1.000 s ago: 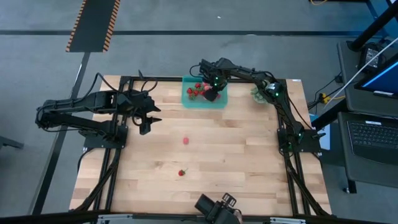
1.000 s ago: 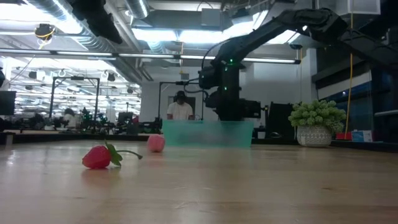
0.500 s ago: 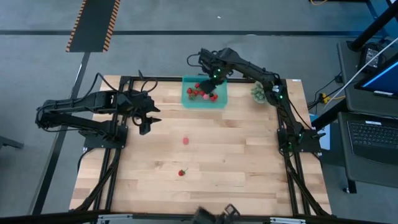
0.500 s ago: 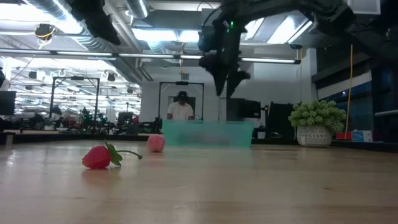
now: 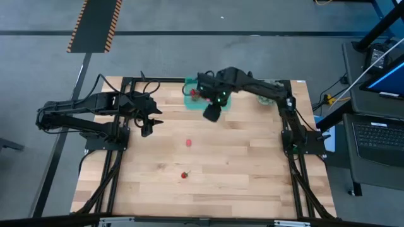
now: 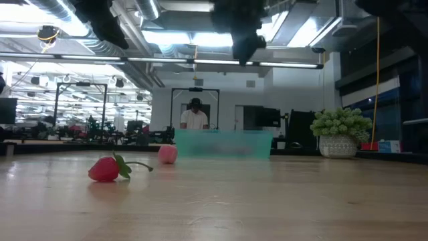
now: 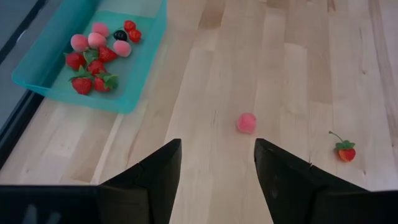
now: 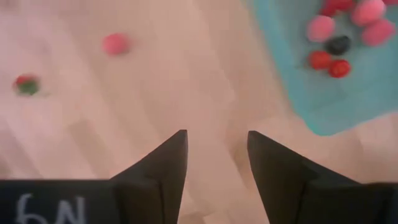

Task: Pick and placing Produce into tupperware
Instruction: Put the strawberry into the blue basket

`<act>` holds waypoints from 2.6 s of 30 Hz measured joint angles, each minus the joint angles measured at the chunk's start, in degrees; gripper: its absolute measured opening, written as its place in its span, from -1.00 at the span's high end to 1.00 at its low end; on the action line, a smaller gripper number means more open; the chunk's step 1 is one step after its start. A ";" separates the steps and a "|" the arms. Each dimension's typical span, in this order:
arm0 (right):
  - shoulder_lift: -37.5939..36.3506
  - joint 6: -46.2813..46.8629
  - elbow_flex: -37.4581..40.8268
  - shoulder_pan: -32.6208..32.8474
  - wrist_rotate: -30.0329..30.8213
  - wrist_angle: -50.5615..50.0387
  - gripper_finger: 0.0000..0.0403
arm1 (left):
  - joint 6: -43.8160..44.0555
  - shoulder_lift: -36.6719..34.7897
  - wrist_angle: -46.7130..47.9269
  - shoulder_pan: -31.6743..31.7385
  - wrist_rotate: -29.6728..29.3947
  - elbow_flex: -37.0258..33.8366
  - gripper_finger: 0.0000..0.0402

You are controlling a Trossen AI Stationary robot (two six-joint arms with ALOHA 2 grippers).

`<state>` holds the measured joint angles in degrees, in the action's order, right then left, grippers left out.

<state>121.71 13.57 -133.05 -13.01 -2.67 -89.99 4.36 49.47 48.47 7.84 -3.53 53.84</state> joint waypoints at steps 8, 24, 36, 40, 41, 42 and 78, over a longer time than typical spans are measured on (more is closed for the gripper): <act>-3.33 -1.23 0.00 8.78 -0.03 -0.01 0.16 | 0.04 0.00 0.00 0.00 0.00 0.00 0.03; -1.74 4.14 0.04 20.91 0.20 9.12 0.16 | 1.29 0.00 2.74 0.00 0.00 0.00 0.03; 3.76 7.39 0.04 21.63 5.98 16.00 -0.14 | 2.20 -0.02 4.72 0.00 0.00 0.02 0.03; 4.91 8.52 0.08 21.35 6.24 13.43 -0.27 | 8.18 -3.19 9.92 -0.17 0.00 -1.46 0.03; 4.92 8.17 0.12 21.39 6.25 13.43 -0.28 | 10.54 -4.73 9.36 -0.51 -0.02 -2.86 0.03; 4.88 7.37 0.22 21.50 6.21 13.71 -0.28 | 12.67 -6.25 8.33 -0.97 -0.02 -4.60 0.03; 5.30 3.75 23.71 30.90 5.02 49.83 -0.04 | 5.72 -20.50 -45.57 -7.23 0.44 -41.05 0.03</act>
<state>127.01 17.32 -109.34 17.89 2.36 -40.16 10.08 28.98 2.90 0.60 -3.09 12.80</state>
